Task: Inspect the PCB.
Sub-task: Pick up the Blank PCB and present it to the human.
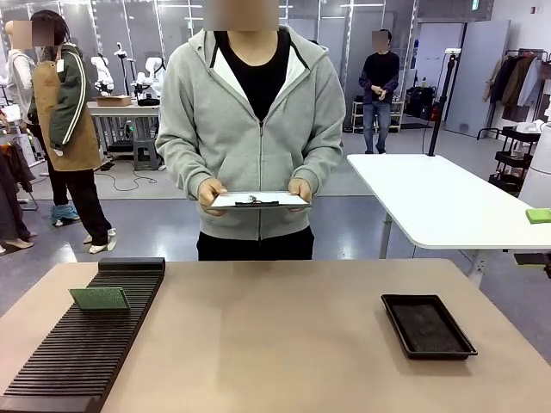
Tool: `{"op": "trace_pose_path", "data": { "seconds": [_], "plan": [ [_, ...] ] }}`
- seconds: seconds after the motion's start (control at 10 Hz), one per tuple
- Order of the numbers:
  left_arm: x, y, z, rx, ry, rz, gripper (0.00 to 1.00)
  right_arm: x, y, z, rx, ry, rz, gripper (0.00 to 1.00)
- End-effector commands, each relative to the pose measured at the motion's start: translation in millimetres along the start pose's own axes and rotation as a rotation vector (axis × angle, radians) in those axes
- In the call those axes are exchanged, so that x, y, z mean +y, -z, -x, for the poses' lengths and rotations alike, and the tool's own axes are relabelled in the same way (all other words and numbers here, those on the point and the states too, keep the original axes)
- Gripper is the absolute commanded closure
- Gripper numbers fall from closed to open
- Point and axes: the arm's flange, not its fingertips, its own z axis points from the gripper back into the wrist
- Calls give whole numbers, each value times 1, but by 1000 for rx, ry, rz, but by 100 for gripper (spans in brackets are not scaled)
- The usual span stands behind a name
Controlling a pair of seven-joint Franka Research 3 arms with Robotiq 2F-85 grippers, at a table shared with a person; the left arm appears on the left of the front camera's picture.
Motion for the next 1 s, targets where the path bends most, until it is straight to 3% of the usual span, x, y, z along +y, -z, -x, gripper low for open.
{"op": "trace_pose_path", "data": {
  "seconds": [0.0,0.9],
  "plan": [
    [0,0,0,-3,11,20,0,2,0,-1,0,-10,-4,0],
    [0,0,0,-3,11,20,0,2,0,-1,0,-10,-4,0]
  ]
}}
